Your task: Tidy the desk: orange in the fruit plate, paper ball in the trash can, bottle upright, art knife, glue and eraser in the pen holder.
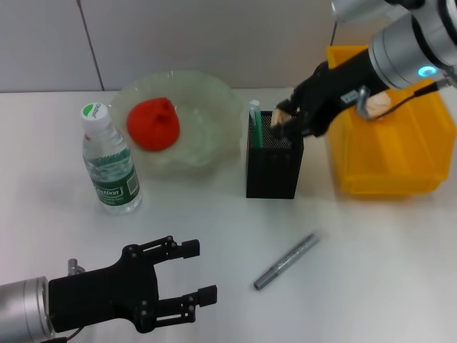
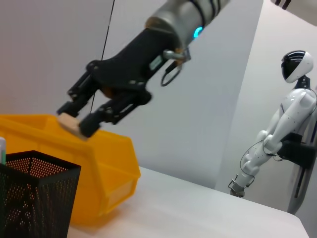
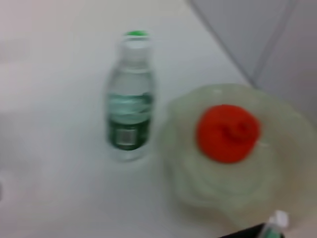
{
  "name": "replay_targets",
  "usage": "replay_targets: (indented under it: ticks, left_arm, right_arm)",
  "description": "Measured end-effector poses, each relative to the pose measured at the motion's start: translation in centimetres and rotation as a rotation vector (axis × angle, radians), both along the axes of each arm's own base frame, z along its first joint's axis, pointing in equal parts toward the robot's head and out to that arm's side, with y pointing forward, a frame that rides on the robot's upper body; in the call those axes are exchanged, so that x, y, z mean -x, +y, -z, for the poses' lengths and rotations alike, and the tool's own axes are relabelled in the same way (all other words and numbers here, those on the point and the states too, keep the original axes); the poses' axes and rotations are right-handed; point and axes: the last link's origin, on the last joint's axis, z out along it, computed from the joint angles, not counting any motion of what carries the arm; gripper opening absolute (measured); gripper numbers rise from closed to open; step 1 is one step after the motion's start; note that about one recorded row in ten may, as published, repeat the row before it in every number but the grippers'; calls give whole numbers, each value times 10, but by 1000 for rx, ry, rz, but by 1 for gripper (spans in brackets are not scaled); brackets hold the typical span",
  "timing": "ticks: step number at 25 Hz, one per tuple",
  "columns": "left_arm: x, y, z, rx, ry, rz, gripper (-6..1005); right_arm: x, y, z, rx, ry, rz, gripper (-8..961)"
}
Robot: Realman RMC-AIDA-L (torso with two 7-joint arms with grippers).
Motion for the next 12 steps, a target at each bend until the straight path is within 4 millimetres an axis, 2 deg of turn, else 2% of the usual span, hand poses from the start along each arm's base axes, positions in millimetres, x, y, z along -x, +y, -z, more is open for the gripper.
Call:
replay_targets:
  ticks: [7,12]
  left_arm:
    - [-2,0,0,6,-4,10,749]
    - [-2,0,0,6,-3,13,748]
  right_arm:
    - [-10,18,13,-101,-19,110,409]
    - [-14,19,21,-100,-31,126,409]
